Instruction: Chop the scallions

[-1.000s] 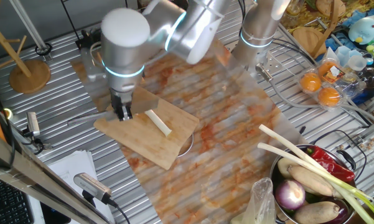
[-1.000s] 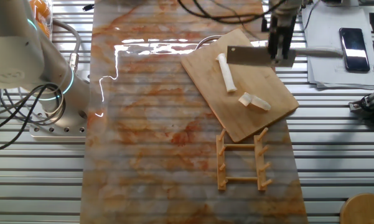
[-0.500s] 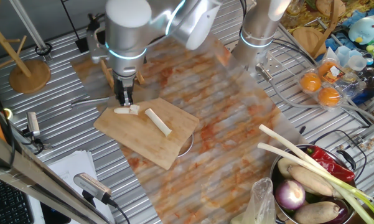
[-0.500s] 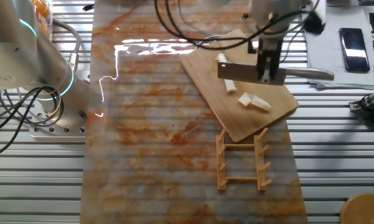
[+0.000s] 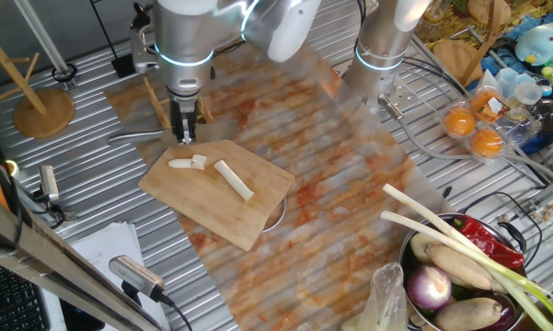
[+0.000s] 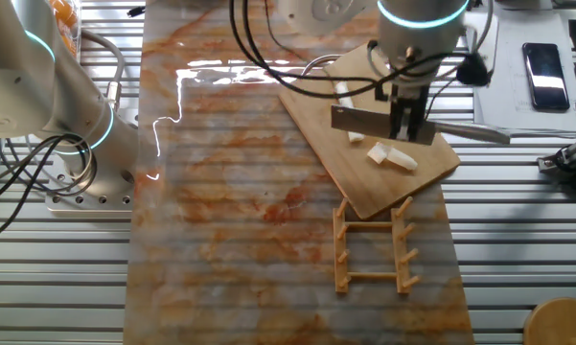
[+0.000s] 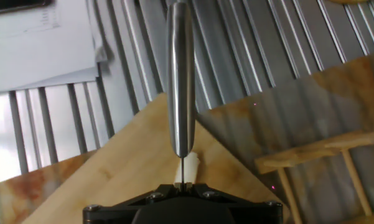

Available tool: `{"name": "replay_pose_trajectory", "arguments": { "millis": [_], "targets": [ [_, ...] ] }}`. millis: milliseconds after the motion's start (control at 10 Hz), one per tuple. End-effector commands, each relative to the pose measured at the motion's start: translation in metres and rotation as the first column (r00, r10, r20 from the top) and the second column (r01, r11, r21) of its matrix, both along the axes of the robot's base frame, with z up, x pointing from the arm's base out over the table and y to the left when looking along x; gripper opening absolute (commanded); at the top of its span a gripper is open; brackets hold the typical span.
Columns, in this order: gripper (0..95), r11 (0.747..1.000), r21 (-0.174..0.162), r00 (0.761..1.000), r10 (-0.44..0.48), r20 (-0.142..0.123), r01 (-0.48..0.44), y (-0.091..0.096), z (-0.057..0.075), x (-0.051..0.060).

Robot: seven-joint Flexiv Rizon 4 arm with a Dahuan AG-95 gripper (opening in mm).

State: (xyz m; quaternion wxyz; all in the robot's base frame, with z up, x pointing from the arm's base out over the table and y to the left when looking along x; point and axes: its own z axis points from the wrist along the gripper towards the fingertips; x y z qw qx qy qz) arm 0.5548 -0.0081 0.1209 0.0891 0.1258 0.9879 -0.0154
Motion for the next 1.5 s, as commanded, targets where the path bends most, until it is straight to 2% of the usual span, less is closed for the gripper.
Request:
{"name": "replay_pose_trajectory", "arguments": {
  "millis": [100, 300, 500, 800, 900, 1100, 1500],
  "targets": [
    [0.0, 1.0, 0.019, 1.0, 0.0, 0.001, 0.0, -0.001, -0.008, -0.008],
    [0.0, 1.0, 0.013, 1.0, 0.0, 0.002, 0.0, 0.002, -0.015, -0.011],
    [0.0, 1.0, 0.012, 1.0, 0.003, -0.019, -0.002, 0.007, -0.019, -0.008],
    [0.0, 1.0, 0.014, 1.0, 0.005, -0.025, -0.005, 0.009, -0.033, -0.022],
    [0.0, 1.0, 0.013, 1.0, 0.007, -0.02, -0.006, 0.009, -0.038, -0.029],
    [0.0, 1.0, 0.017, 1.0, 0.005, -0.016, -0.005, 0.009, -0.042, -0.035],
    [0.0, 1.0, 0.013, 1.0, 0.0, -0.007, 0.0, 0.018, -0.051, -0.035]
  ]
}}
